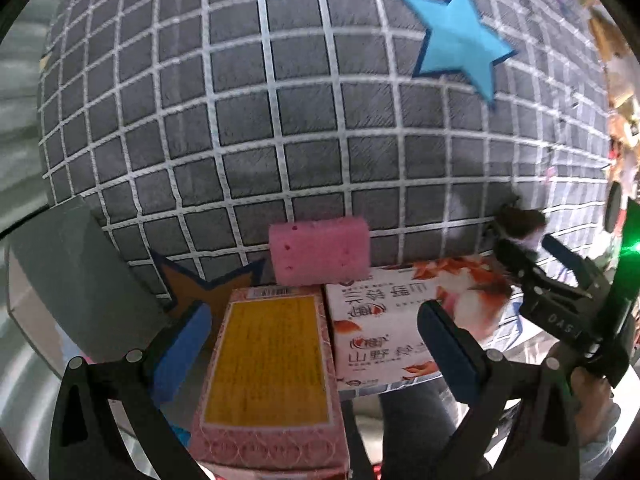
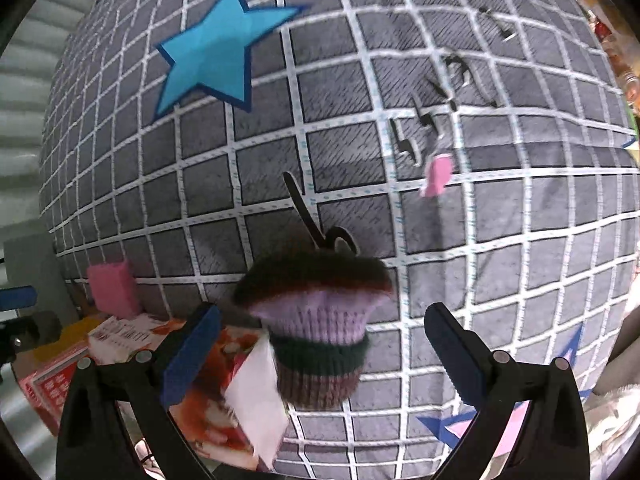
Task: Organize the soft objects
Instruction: 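Grasp the pink holed sponge with the left tool while the right tool grasps the striped knit cap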
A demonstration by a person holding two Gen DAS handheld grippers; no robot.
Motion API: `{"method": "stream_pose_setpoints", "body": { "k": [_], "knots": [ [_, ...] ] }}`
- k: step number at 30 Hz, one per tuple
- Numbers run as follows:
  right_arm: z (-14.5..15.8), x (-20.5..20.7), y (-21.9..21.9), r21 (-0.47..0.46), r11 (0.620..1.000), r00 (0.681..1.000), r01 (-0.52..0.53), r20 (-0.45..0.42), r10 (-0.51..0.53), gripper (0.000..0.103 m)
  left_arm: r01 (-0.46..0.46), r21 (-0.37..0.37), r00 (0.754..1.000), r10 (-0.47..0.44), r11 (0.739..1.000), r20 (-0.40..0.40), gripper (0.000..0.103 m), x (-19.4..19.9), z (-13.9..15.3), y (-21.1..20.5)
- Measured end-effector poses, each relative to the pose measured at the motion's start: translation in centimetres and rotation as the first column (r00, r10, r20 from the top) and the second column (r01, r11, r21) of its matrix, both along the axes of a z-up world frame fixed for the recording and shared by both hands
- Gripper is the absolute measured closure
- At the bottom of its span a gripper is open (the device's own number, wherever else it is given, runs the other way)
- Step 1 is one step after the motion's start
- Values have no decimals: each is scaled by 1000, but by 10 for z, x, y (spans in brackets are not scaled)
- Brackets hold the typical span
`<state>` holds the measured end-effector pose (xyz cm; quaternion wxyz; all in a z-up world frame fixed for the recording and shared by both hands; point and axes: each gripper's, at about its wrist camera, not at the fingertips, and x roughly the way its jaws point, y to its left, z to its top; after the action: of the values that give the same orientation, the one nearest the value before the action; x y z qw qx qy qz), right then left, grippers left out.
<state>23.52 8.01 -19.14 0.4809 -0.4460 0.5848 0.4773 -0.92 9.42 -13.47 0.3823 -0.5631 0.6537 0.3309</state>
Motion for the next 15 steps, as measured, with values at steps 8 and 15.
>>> {"method": "stream_pose_setpoints", "body": {
  "k": [8, 15],
  "knots": [
    [-17, -5, 2, -5, 1000, 1000, -8, -18, 8, 1, -8, -117, 998, 1, 993, -55, 0, 17, -46, 6],
    [-23, -20, 8, 12, 997, 996, -72, 45, 72, 21, -44, -144, 992, 26, 989, -124, 0, 20, -72, 5]
  ]
}}
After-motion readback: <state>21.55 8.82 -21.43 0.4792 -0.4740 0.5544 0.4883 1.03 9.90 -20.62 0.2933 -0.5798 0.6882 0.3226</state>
